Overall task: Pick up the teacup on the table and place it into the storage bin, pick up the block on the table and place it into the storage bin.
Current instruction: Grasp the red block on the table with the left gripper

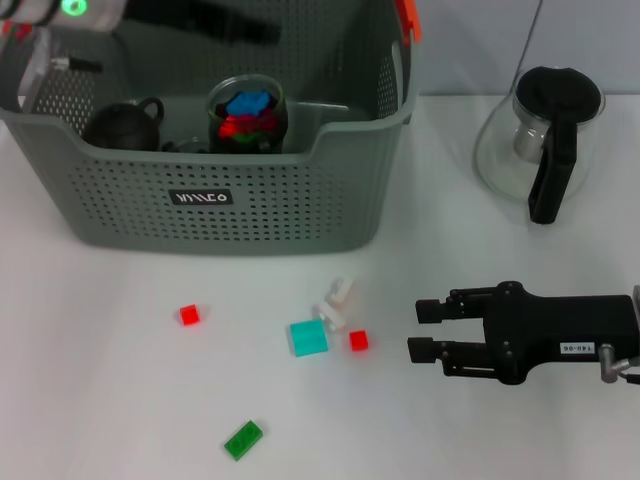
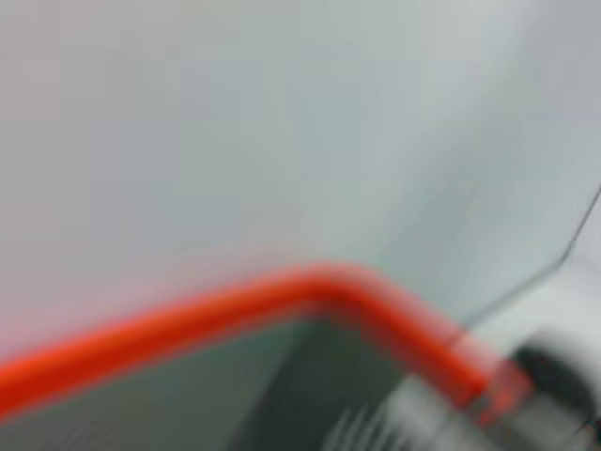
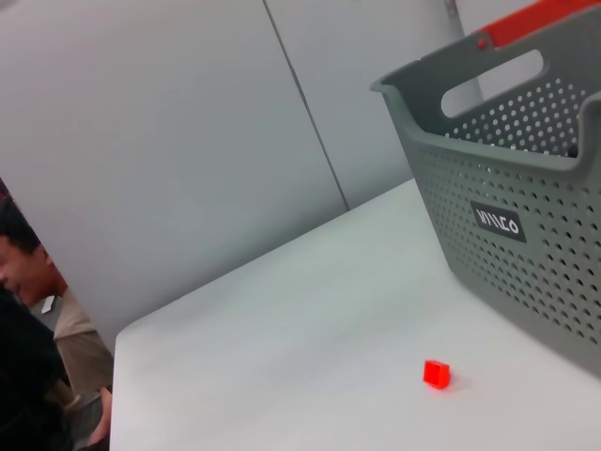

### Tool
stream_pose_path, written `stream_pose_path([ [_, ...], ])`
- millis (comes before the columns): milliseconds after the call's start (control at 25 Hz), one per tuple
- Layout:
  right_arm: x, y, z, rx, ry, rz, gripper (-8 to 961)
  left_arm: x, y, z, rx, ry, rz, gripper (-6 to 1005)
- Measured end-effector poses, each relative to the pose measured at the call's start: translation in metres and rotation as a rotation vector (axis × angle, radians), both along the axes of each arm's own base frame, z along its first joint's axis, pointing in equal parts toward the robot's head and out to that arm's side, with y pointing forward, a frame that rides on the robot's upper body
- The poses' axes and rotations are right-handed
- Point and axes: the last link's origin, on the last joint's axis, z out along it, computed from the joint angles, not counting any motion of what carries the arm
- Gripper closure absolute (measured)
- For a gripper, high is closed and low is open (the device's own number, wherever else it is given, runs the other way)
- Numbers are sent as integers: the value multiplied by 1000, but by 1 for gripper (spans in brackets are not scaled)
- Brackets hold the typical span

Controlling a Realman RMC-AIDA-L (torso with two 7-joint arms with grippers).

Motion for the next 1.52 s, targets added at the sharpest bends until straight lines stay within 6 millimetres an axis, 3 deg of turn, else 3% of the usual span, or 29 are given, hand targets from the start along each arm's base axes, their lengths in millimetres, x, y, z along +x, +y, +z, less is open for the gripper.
stream_pose_path([
  [160,0,0,-1,1,1,2,376,5,-25,28,19,-371,-149,447],
  [280,-1,0,-1,1,3,3,376,-2,-46,44,-7,-644,-249,397],
  [440,-1,0,-1,1,3,4,376,-14,-69,52,-84,-791,-340,387],
  [720,0,-1,-1,0,2,0,376,-59,-114,50,-213,-464,-395,399],
  [960,-1,-1,-1,-4,4,-1,376,-90,-143,23,-341,-123,-360,410],
  [1280,-4,2,-2,-3,5,5,376,-120,-142,-25,-404,147,-232,424],
  [1520,-5,2,-2,-6,6,6,376,-124,-127,-53,-367,253,-198,434],
])
